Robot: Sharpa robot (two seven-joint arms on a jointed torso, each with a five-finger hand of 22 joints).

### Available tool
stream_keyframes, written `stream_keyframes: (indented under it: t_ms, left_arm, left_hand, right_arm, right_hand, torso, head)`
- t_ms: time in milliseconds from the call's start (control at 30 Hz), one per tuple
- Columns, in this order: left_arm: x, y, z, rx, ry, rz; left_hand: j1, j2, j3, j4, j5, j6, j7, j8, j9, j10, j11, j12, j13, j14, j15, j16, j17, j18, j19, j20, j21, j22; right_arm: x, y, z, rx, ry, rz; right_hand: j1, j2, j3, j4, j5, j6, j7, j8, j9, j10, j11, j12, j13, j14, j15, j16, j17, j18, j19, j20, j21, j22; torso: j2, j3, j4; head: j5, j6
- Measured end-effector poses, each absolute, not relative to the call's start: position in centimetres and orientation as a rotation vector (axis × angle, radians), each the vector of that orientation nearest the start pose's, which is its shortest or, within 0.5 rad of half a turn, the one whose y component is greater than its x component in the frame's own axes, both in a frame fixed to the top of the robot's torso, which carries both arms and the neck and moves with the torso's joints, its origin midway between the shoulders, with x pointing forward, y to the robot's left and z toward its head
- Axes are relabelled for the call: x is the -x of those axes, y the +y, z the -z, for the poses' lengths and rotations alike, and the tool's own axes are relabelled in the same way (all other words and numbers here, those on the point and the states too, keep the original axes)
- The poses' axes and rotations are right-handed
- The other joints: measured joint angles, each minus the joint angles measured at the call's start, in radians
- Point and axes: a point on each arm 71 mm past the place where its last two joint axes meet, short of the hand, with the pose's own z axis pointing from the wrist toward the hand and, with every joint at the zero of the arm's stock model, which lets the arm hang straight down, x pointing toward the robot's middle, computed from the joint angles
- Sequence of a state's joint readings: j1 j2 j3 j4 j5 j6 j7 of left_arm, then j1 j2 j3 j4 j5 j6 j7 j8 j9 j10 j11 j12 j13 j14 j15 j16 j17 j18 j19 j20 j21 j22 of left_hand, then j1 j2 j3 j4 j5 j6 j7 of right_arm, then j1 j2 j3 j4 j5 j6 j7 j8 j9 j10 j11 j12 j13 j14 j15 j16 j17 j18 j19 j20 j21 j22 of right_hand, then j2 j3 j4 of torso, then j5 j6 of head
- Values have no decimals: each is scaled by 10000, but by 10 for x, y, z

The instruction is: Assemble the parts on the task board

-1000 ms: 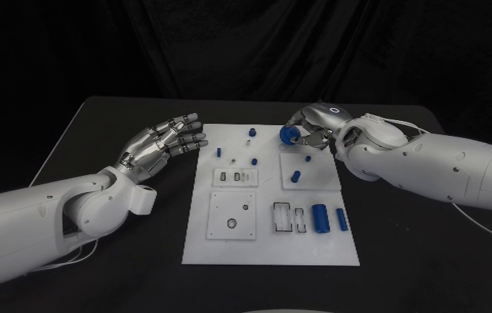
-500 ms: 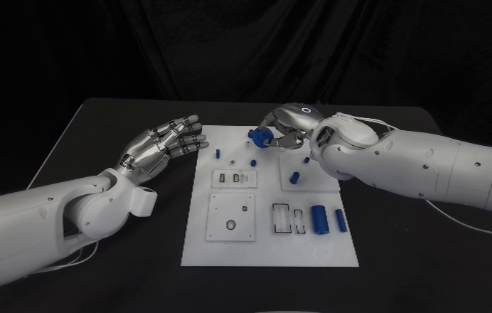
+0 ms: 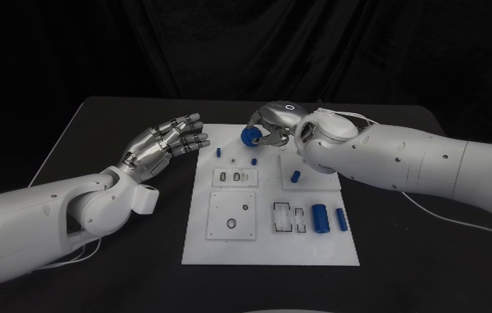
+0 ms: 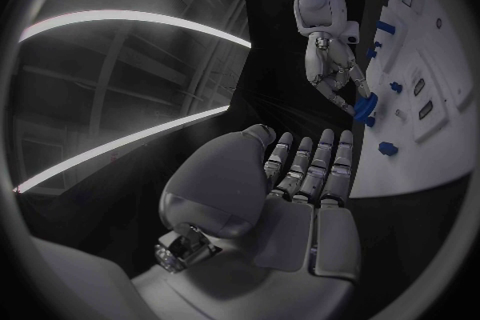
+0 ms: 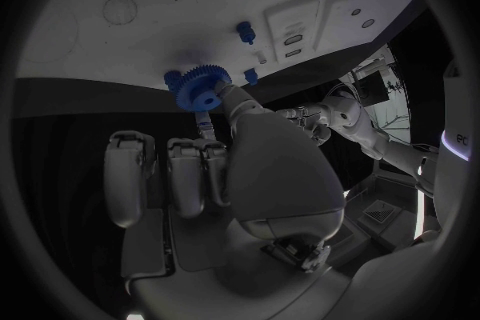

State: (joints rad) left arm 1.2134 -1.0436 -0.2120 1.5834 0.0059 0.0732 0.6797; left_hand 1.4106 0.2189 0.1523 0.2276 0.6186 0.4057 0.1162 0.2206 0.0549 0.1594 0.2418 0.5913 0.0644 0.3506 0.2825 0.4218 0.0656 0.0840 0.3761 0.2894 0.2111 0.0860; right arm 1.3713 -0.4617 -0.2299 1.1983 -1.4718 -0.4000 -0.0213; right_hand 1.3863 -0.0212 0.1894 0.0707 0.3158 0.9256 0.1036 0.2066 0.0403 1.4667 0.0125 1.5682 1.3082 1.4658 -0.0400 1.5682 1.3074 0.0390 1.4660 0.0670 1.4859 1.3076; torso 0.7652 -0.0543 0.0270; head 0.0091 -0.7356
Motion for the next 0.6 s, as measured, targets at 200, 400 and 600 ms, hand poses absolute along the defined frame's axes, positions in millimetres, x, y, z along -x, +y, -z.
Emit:
stream_keyframes:
  t_ms: [200, 400, 600]
  left_arm:
    - [-442, 275, 205, 10118, 13841, 18629]
    - [-442, 275, 206, 10111, 13846, 18634]
    - [-443, 274, 206, 10099, 13861, 18662]
  left_hand:
    - [0, 0, 0, 0, 0, 0, 0, 0, 0, 0, 0, 0, 0, 0, 0, 0, -1, 0, 0, 0, 0, 0]
    - [0, 0, 44, -43, 0, 0, 0, 0, 0, 0, 0, 0, 0, -1, -1, 0, -1, 0, 0, 0, 0, 0]
    - [0, 0, 43, -43, 0, 0, 0, 0, 0, 0, 0, 0, 0, -1, 0, 0, -2, 0, 0, 0, 0, 0]
  right_arm:
    - [-540, -86, 169, 4283, 15344, -6499]
    - [-542, -84, 171, 4353, 15534, -6419]
    - [-543, -84, 173, 4406, 15709, -6360]
  right_hand:
    - [-39, -40, 40, 39, -10, -4, -4, 95, 0, -22, 28, 0, 0, 0, 0, 0, 0, 1, 0, 0, 0, -1]
    - [-52, -54, 119, 119, -115, -539, 149, 963, 1, -19, 199, 0, 0, 5, 82, 0, 0, 1, -8, 101, -185, -1]
    - [-117, -117, 289, 288, -372, -1225, 184, -1, 2373, -19, 199, 0, 0, 5, 82, 0, 0, 1, -8, 172, -395, -2]
  torso:
    - [2, 5, -11]
    - [8, 8, 0]
    - [8, 8, 2]
  head:
    - [15, -35]
    - [-1, -60]
    - [-2, -82]
